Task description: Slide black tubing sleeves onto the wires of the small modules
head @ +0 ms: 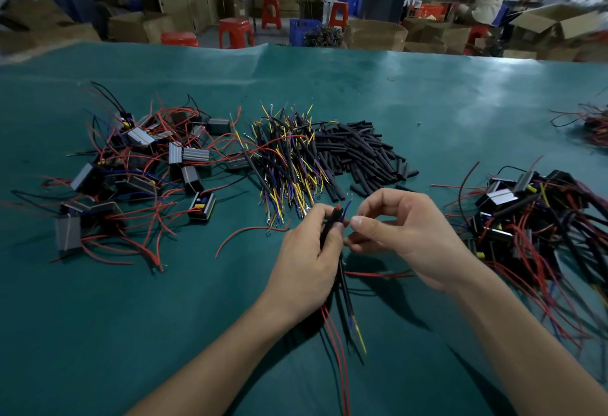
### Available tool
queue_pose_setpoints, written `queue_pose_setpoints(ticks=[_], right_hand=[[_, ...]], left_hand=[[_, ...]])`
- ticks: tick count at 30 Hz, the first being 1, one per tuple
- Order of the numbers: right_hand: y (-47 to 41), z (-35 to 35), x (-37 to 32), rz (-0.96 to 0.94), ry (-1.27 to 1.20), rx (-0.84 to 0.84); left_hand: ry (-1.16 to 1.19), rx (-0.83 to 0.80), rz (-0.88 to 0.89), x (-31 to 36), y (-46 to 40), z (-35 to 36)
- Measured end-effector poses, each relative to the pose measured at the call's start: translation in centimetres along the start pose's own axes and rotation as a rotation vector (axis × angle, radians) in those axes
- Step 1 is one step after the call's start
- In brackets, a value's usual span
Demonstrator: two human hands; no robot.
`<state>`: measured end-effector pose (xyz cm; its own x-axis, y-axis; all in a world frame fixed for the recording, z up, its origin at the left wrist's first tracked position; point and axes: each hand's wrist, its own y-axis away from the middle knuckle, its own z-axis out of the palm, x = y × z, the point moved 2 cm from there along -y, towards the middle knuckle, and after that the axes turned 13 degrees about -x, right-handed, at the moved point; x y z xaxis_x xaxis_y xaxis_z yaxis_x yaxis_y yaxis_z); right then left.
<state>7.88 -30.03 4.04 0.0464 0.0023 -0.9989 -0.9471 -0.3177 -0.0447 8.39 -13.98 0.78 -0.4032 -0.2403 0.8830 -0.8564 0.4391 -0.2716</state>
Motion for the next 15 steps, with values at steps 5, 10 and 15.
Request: queue_pose_setpoints(ticks=[5,10,15], right_hand=[[0.10,-0.85,-0.25,0.002,0.486,0.053],[-0.10,-0.90,-0.20,0.049,0.544,0.078],[-0.28,-0.30,0.12,0.168,0.277,0.040]], left_hand=[[-0.030,-0.003,-0.016,0.04,-0.03,-0.03],[-0.052,-0.005,-0.022,0.22,0.02,-0.03],[-0.061,-0.022,-0.034,0.33,0.16,-0.13]])
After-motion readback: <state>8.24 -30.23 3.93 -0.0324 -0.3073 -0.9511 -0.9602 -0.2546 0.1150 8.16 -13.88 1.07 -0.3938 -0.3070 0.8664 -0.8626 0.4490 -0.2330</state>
